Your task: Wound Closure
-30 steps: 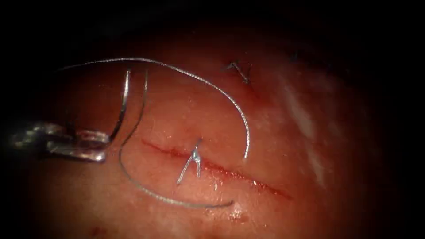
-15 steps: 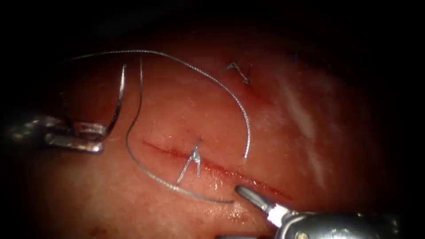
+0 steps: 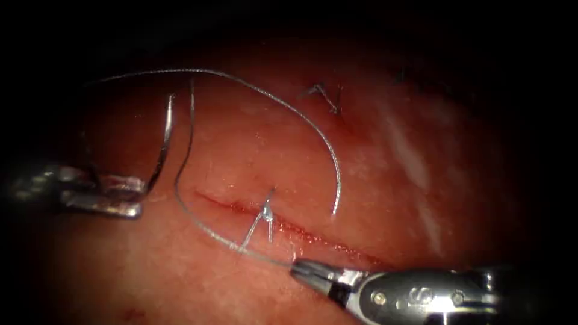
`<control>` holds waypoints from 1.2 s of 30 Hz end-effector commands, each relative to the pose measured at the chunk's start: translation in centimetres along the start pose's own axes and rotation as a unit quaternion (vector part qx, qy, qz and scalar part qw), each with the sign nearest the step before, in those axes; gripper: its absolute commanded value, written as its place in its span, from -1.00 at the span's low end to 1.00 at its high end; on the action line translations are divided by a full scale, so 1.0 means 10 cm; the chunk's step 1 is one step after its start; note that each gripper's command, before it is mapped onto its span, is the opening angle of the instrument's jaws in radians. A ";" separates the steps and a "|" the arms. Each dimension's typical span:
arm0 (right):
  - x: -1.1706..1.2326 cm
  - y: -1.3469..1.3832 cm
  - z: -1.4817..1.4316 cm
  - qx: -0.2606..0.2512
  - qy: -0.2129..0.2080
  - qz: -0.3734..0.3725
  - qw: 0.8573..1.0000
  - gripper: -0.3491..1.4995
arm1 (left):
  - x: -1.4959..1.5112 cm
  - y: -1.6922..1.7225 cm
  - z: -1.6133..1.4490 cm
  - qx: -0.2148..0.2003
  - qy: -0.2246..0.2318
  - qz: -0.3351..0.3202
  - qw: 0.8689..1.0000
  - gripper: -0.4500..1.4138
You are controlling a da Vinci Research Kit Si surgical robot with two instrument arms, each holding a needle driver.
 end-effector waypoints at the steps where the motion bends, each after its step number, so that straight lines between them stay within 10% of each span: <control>1: 0.000 -0.010 -0.002 0.007 0.003 -0.001 1.000 -1.00 | -0.005 -0.001 0.006 -0.002 0.001 0.001 1.000 -1.00; 16: 0.080 -0.129 -0.080 0.028 0.028 0.000 0.999 -1.00 | 0.004 0.024 0.013 -0.018 -0.011 -0.019 1.000 -1.00; 24: 0.100 -0.138 -0.083 0.035 0.044 0.005 0.998 -1.00 | 0.009 0.029 0.010 -0.023 -0.016 -0.020 0.999 -1.00; 29: 0.086 -0.117 -0.092 0.008 0.044 0.010 0.999 0.49 | 0.009 0.021 -0.002 -0.024 -0.017 -0.021 0.999 -1.00; 36: 0.058 -0.069 -0.107 -0.029 0.039 -0.006 0.999 0.53 | -0.004 0.004 -0.013 -0.018 -0.022 -0.033 0.999 -1.00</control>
